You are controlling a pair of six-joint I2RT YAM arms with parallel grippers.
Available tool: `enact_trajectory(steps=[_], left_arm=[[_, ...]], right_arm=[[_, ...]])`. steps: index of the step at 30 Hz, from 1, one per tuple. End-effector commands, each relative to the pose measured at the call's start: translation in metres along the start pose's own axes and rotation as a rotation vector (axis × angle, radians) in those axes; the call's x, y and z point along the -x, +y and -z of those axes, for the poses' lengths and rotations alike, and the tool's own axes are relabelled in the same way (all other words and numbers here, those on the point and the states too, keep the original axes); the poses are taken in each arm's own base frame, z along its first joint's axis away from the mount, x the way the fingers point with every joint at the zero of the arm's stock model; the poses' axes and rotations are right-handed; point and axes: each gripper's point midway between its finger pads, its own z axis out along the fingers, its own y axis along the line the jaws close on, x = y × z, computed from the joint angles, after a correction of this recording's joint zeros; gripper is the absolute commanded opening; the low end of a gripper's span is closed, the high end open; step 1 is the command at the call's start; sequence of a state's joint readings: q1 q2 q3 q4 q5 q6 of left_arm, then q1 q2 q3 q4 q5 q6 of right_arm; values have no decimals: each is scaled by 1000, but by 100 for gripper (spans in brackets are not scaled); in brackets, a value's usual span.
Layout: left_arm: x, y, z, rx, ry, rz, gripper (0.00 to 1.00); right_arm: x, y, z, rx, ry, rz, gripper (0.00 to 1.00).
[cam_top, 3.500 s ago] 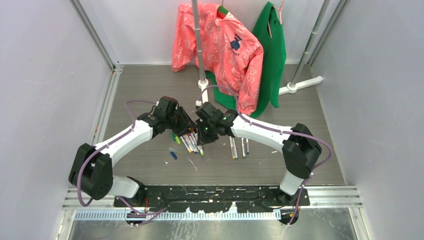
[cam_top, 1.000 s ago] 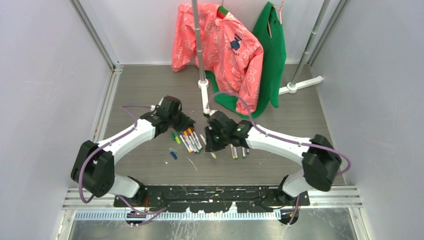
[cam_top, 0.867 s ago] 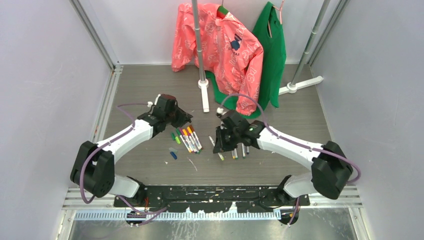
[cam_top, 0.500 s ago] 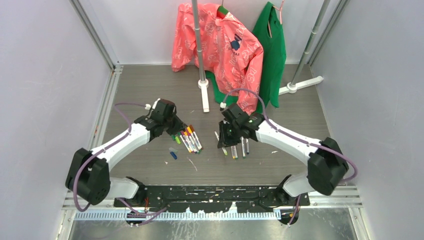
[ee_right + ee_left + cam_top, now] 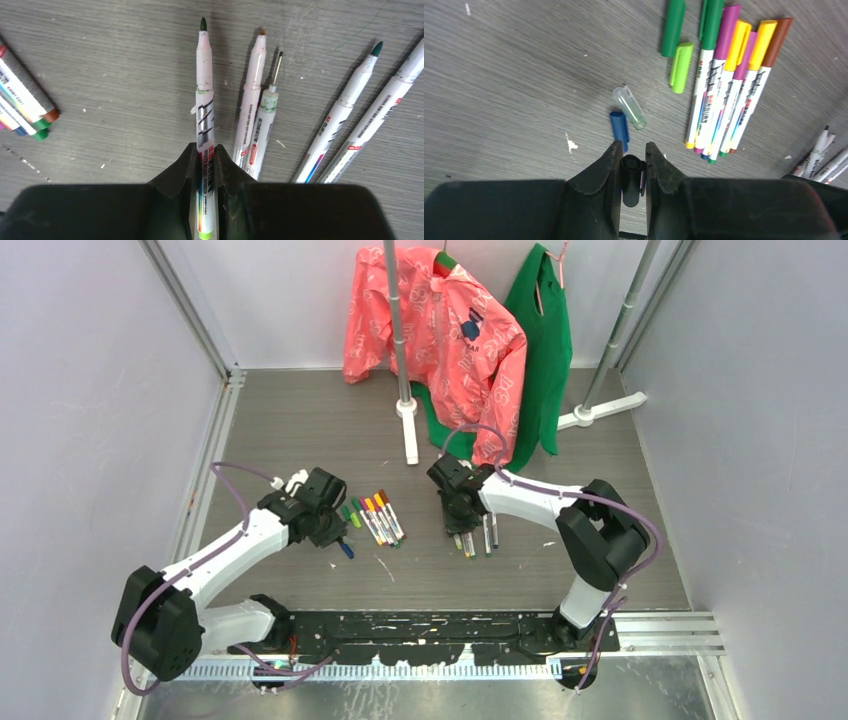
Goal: Open the pen caps
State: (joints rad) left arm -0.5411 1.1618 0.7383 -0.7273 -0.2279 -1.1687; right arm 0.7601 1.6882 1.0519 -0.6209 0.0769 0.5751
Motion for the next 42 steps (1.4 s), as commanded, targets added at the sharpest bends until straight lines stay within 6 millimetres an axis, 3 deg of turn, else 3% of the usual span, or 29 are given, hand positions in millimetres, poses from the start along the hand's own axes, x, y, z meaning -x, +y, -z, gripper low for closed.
enact_trajectory(steps=[1,11,19,42], left_arm=[[4,12,-1,56,-28,-9,9],[-1,20,-14,127,-11,-26,15],[-1,22,-19,155,-5,-32,20],[6,11,-16,141,-22,-19,25]], right_arm=[[18,-2,-3,-40,-73,-15,6],[4,-17,-19,-109,-42,-31,20],[6,-17,-17,-120,-40,-24,31],[35,-9,25,-106,-115,16,38]])
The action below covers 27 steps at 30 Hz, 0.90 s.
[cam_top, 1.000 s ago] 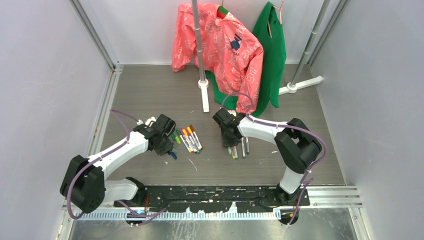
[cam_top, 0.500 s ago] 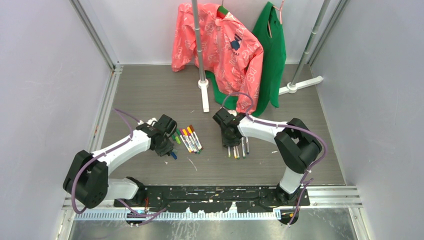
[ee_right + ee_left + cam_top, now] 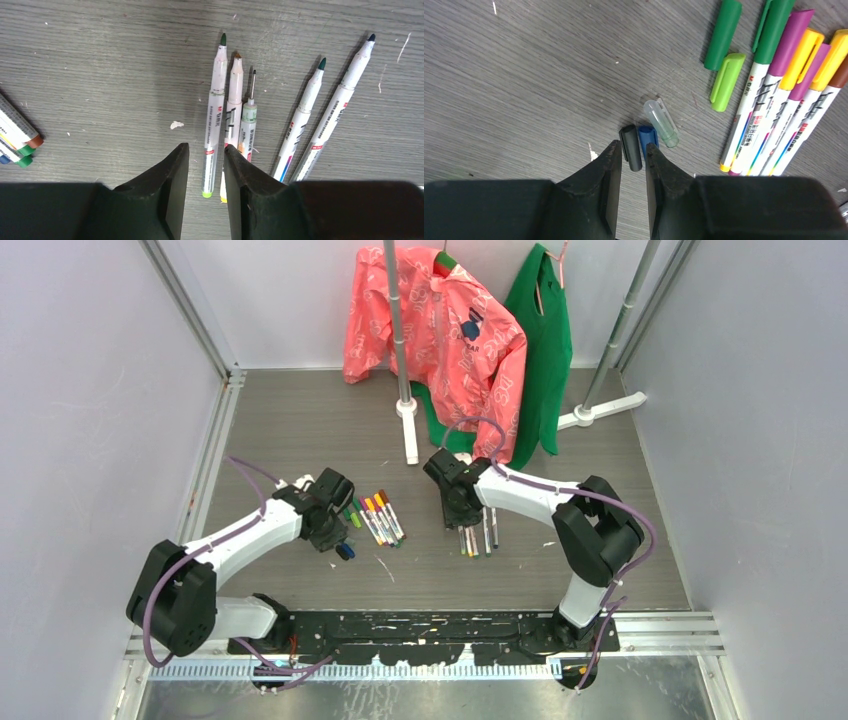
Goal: Open the pen caps
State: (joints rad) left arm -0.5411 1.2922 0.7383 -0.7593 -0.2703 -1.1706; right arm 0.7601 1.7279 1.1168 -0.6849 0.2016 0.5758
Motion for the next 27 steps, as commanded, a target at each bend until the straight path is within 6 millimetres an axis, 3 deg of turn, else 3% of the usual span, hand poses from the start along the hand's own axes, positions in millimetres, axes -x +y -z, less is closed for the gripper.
enact_trajectory(steps=[1,11,17,22,25,27], left_arm=[[17,-13,10,-19,-53,25,25],[27,-11,27,-38,-91,49,26],[34,-12,46,-105,-127,70,31],[41,-23,69,-258,-172,68,51],[45,-29,83,-361,-207,77,77],[48,-31,92,-423,-226,96,90]], right_arm=[[22,5,27,20,-82,12,38],[36,19,53,10,-146,99,41],[42,41,59,71,-150,152,45],[42,64,56,139,-135,211,48],[44,75,54,173,-135,236,48],[45,82,52,192,-129,250,49]])
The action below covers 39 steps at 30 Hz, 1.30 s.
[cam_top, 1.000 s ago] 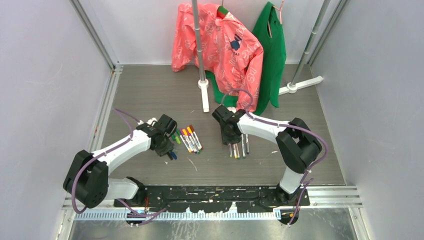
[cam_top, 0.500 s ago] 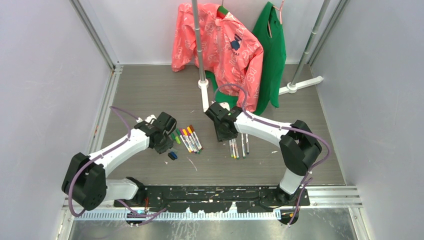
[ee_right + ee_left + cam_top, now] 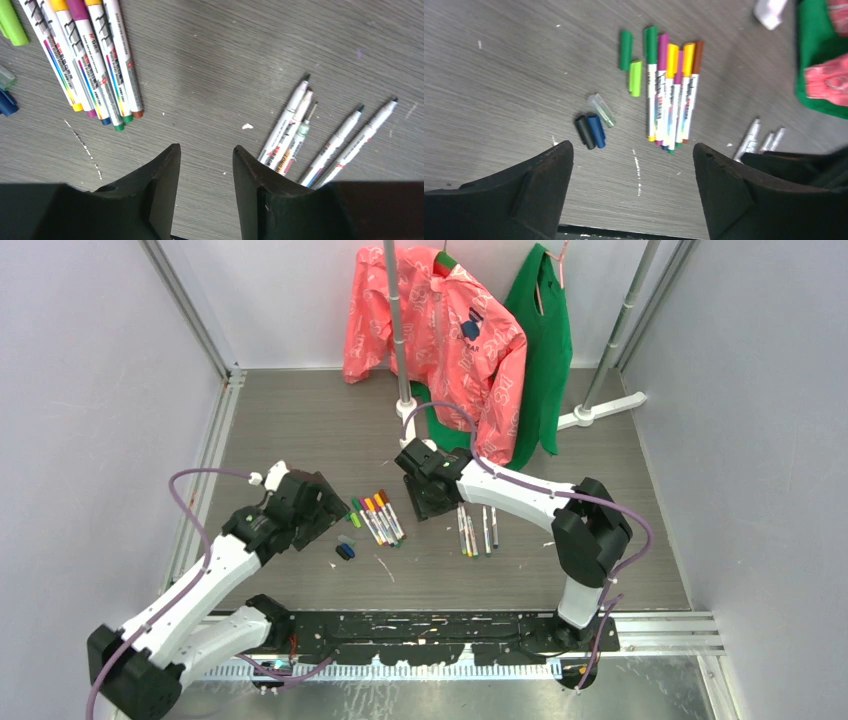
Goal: Open the pen caps
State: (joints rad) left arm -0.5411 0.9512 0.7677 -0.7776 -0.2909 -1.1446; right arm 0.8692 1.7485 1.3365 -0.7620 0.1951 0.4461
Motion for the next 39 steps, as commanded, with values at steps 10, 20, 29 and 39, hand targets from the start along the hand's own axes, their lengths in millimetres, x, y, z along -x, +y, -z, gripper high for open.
enact_trajectory(steps=[10,20,29,39], left_arm=[[3,-20,13,-232,-12,44,100],[-3,-12,9,-188,21,8,100],[2,-9,10,-174,3,4,100],[7,-3,10,-158,-14,-2,100]], right_arm=[[26,45,-14,148,-6,86,49],[29,64,-32,184,24,105,49],[33,72,-43,189,41,116,49],[36,77,-55,186,54,120,49]])
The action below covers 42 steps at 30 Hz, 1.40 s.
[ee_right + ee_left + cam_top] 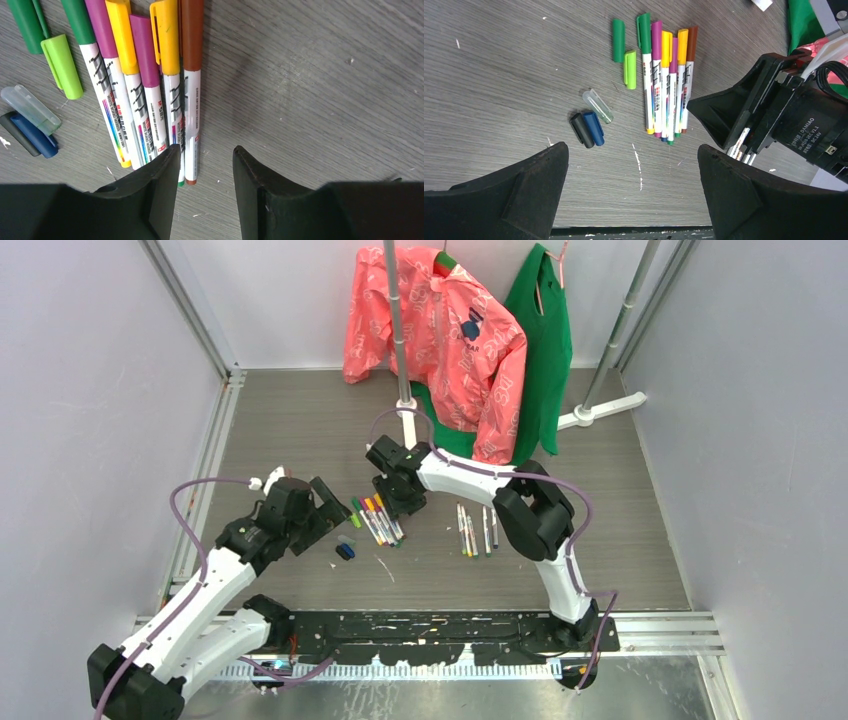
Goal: Open the pen caps
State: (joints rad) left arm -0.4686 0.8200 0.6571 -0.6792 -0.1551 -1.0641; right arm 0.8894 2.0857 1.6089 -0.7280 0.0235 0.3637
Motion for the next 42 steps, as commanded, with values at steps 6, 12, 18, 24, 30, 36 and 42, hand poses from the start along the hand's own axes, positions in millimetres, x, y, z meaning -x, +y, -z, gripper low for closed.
enact_trajectory(steps=[6,12,18,24,30,36,42], left_arm=[[16,-6,9,-25,-51,-5,100],[17,-5,9,-24,-54,-7,100],[16,-4,7,-22,-47,-5,100],[15,-3,5,-19,-41,22,98],[11,-1,0,4,6,69,98],[5,3,-8,40,76,88,100],[4,3,-9,21,82,103,100]], right_arm=[[15,11,2,27,-33,21,49],[11,8,-3,15,-20,26,48],[2,5,-13,-1,6,32,48],[-13,3,-23,-44,33,63,48],[-44,4,-38,-112,68,113,45],[-65,6,-46,-94,88,79,38],[-70,6,-48,-88,95,60,27]])
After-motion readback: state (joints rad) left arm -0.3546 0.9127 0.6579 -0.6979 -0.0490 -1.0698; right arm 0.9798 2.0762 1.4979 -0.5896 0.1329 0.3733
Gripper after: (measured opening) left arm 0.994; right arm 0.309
